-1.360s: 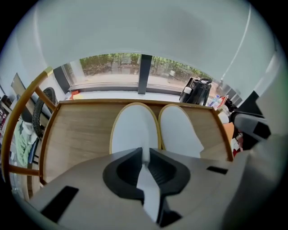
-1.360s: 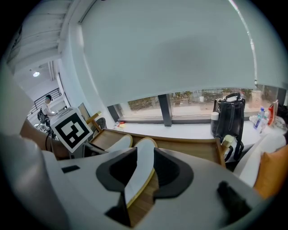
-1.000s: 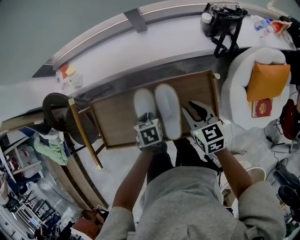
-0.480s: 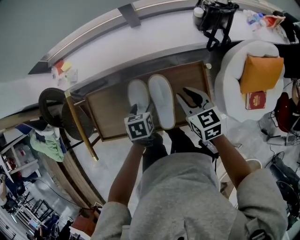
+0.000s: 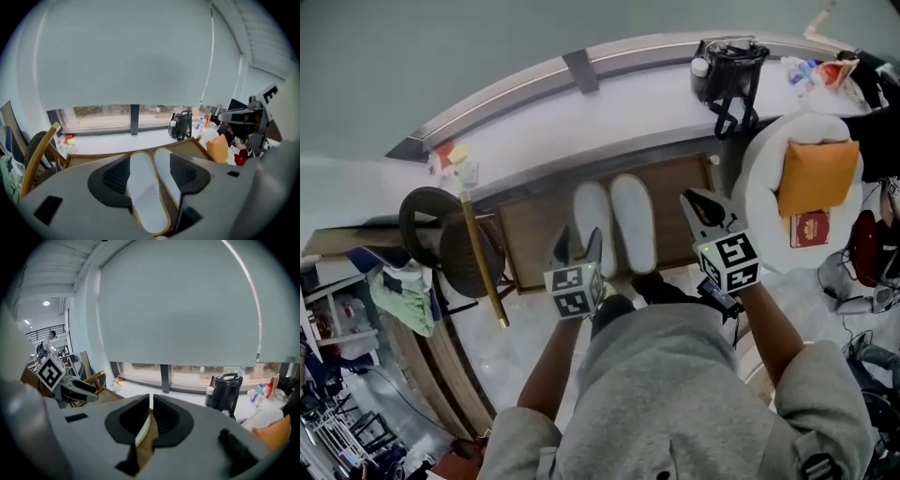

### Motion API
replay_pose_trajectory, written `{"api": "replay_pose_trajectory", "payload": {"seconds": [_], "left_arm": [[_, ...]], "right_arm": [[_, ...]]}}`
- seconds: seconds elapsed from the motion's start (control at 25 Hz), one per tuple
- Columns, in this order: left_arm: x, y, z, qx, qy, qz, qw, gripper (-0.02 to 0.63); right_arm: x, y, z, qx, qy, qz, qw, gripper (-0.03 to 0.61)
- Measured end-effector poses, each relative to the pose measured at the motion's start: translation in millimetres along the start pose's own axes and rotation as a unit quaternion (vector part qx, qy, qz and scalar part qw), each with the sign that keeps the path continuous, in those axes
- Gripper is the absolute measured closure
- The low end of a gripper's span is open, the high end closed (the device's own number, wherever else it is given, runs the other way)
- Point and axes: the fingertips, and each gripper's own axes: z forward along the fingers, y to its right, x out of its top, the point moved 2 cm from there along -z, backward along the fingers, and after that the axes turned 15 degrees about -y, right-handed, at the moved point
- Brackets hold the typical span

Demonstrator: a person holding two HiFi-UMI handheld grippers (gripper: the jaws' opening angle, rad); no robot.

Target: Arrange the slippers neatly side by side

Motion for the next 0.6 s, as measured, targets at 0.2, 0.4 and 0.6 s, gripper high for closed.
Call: {"api": "replay_pose_trajectory", "payload": {"seconds": [0.2, 0.4, 0.6], "left_arm": [[28, -4, -69, 0.006, 0.113, 0.006, 0.9935, 0.562], [48, 9, -131, 0.012, 0.179, 0.011, 0.9836, 0.591], [67, 14, -164, -0.003, 0.222, 0.016, 0.9748, 0.594]], "right_arm": [[31, -11, -44, -0.019, 0.058, 0.001, 0.998, 0.544], [50, -19, -92, -0.046, 0.097, -0.012, 0.994, 0.546], [61, -24, -114, -0.051, 0.127, 0.011, 0.991, 0.546]]}}
